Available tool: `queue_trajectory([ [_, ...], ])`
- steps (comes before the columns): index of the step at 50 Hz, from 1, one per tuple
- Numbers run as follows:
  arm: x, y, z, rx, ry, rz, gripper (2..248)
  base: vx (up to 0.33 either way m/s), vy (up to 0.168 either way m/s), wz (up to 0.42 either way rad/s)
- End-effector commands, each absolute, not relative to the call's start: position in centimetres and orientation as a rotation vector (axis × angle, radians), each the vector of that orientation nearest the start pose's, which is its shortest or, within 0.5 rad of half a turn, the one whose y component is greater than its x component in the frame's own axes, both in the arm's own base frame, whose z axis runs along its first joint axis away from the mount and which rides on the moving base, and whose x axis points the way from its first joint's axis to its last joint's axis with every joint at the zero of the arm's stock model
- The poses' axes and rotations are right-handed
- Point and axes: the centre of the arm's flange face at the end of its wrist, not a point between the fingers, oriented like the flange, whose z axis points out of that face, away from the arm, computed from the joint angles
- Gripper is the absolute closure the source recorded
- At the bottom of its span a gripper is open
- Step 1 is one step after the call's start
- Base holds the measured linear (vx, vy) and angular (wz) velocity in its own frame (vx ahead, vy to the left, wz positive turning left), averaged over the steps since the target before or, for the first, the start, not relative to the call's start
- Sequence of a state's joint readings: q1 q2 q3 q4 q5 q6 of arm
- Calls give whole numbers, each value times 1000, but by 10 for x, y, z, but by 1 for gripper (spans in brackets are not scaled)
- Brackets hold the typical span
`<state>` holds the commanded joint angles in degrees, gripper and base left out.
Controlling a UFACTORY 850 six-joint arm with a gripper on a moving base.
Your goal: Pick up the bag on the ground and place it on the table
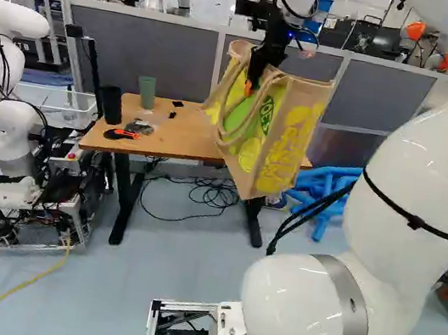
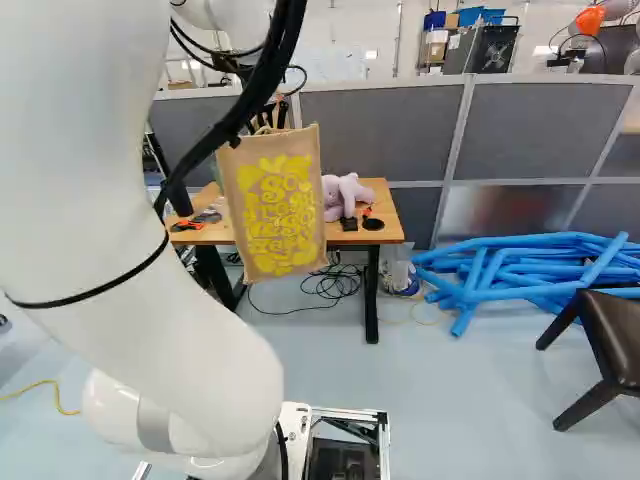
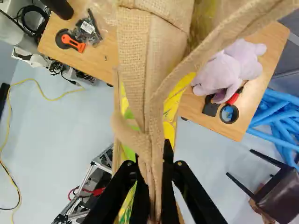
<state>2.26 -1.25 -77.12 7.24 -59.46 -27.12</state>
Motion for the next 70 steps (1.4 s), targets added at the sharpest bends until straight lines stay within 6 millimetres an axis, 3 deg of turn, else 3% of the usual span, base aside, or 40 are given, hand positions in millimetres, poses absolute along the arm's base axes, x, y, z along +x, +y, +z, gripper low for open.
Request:
queue_trajectory([
  [70, 483, 29, 710, -2971, -702, -469, 227, 129, 86, -90],
])
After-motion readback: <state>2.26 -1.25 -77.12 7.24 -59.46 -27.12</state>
